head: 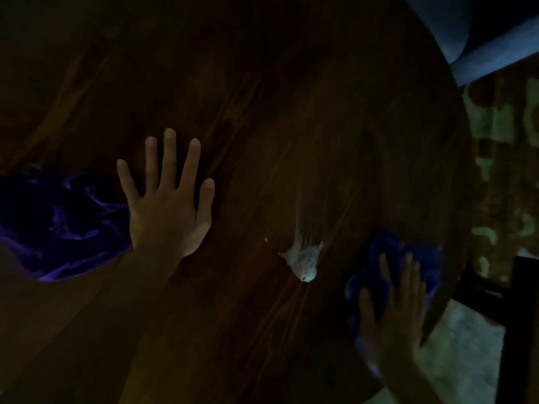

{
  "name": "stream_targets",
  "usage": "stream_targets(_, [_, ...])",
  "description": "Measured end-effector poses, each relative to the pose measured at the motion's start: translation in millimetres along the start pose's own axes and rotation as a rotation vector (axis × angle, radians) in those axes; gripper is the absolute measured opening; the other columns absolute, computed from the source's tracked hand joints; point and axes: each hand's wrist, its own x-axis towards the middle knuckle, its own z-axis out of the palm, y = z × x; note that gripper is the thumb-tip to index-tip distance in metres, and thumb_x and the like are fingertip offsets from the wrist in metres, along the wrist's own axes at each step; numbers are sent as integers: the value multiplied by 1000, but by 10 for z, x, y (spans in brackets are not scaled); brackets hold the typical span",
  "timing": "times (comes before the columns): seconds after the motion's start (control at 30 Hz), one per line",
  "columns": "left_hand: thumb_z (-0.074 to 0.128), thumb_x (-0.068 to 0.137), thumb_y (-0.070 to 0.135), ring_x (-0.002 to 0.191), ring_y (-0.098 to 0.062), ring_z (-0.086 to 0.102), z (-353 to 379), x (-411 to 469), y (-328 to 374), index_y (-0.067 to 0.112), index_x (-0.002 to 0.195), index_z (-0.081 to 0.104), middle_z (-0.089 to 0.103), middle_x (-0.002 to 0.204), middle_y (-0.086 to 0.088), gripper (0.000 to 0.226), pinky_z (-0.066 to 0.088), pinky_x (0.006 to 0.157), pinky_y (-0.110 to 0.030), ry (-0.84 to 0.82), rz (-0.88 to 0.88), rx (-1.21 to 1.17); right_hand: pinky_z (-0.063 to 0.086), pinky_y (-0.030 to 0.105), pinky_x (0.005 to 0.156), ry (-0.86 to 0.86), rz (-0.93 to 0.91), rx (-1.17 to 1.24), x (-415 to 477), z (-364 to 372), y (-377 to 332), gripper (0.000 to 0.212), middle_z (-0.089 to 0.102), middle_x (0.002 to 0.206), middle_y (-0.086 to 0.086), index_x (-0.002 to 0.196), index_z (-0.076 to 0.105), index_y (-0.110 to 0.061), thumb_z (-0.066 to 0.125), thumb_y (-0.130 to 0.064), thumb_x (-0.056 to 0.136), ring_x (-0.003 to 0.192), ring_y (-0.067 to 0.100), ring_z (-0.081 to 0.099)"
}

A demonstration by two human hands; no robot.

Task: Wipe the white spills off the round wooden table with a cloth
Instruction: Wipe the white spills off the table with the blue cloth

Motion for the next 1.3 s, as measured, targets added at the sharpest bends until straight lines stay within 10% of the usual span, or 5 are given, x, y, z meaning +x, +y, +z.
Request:
stream_targets(0.27, [4, 106, 62, 160, -31, -4, -24, 16, -23, 30, 166, 2, -1, 175, -8, 68, -2, 123, -68, -5, 17, -12, 1, 50, 125, -157, -13, -46, -945, 359, -1839, 77, 19, 168, 14, 163, 17, -23, 23, -66, 100, 154, 32, 16])
stream_targets(0.63, [8, 106, 60, 160, -32, -3, -34, 31, -1, 29, 165, 4, 0, 174, -9, 67, 1, 122, -70, 7, 32, -7, -2, 46, 129, 33, 495, 147, 121, 37, -730, 81, -2, 173, 10, 165, 2, -17, 17, -62, 100, 160, 26, -3])
stream_targets(0.87, [5, 106, 60, 160, -31, -7, -42, -8, -16, 30, 166, 1, -4, 175, -8, 67, -4, 122, -68, -1, 31, -25, 13, 53, 124, -32, 208, 100, -734, 340, -1996, 83, 15, 169, 17, 162, 19, -10, 21, -66, 102, 157, 32, 15])
stream_targets(1.2, [9, 106, 59, 160, -31, -7, -22, 30, 9, 30, 166, 1, -4, 175, -9, 67, -2, 122, -69, 1, 25, -17, -3, 47, 129, 70, 453, 129, 659, -64, -264, 86, -1, 173, 9, 166, 4, -17, 20, -65, 97, 160, 26, -2])
stream_targets(1.3, [7, 105, 60, 160, -30, -7, -20, 25, -2, 31, 165, 0, -4, 175, -8, 67, -2, 122, -68, -3, 22, -7, 1, 48, 129, 76, 234, 41, 992, -134, -605, 80, 1, 173, 8, 166, 7, -20, 19, -63, 100, 160, 26, 0])
